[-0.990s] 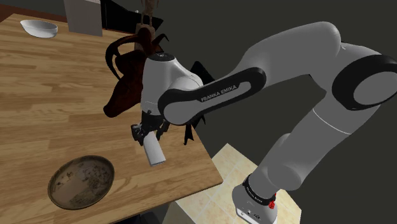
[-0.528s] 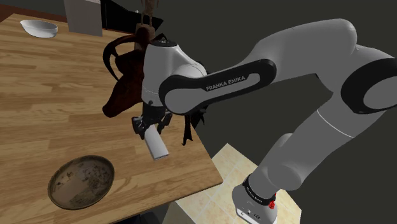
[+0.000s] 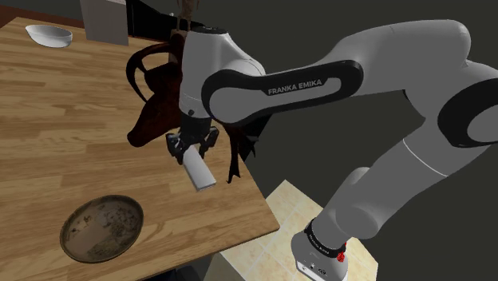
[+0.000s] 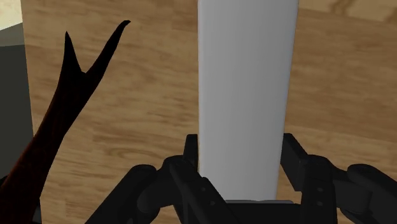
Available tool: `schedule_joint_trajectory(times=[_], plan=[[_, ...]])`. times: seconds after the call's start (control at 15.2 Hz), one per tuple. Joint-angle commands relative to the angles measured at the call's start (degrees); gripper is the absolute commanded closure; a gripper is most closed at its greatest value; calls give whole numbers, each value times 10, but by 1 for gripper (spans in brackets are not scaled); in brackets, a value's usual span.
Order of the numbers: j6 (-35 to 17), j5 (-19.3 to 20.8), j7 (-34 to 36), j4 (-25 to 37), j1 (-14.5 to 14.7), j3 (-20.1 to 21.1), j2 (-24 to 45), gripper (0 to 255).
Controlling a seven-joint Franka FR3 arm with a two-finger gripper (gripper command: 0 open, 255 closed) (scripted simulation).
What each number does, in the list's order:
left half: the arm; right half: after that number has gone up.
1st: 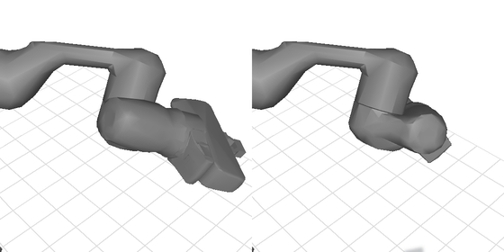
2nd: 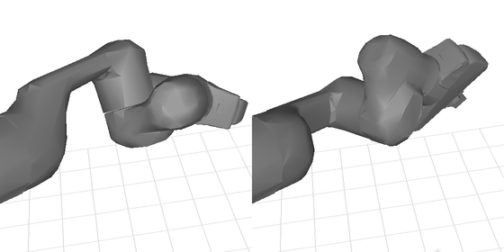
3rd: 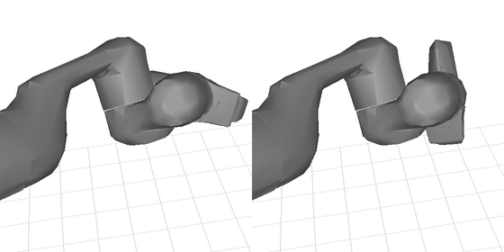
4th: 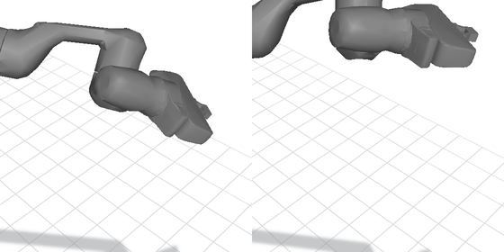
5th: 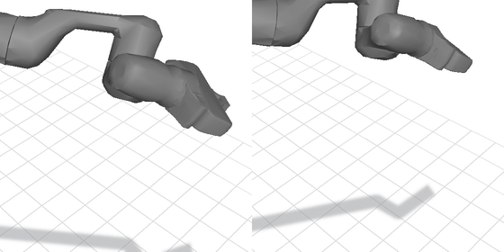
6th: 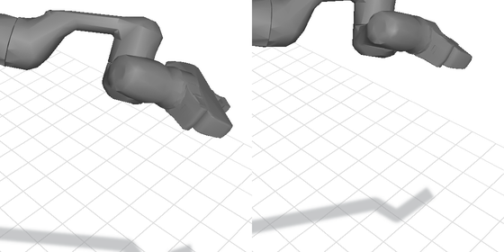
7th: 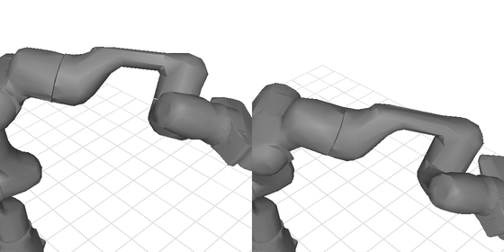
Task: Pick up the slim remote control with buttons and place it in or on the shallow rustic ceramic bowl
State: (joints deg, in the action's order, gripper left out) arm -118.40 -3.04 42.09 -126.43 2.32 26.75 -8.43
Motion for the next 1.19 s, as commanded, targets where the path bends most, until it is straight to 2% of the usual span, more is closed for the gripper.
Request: schedule_joint_trajectory(times=[0.0, 0.13, 0.59, 0.86, 1.12], plan=[[15, -2, -2, 11, 0, -2, -5, 255], [24, -3, -3, 17, 0, -2, -8, 255], [41, 42, 117, 117, 37, 57, 85, 255], [60, 84, 187, 191, 69, 81, 153, 255], [89, 130, 252, 278, 116, 93, 230, 255]])
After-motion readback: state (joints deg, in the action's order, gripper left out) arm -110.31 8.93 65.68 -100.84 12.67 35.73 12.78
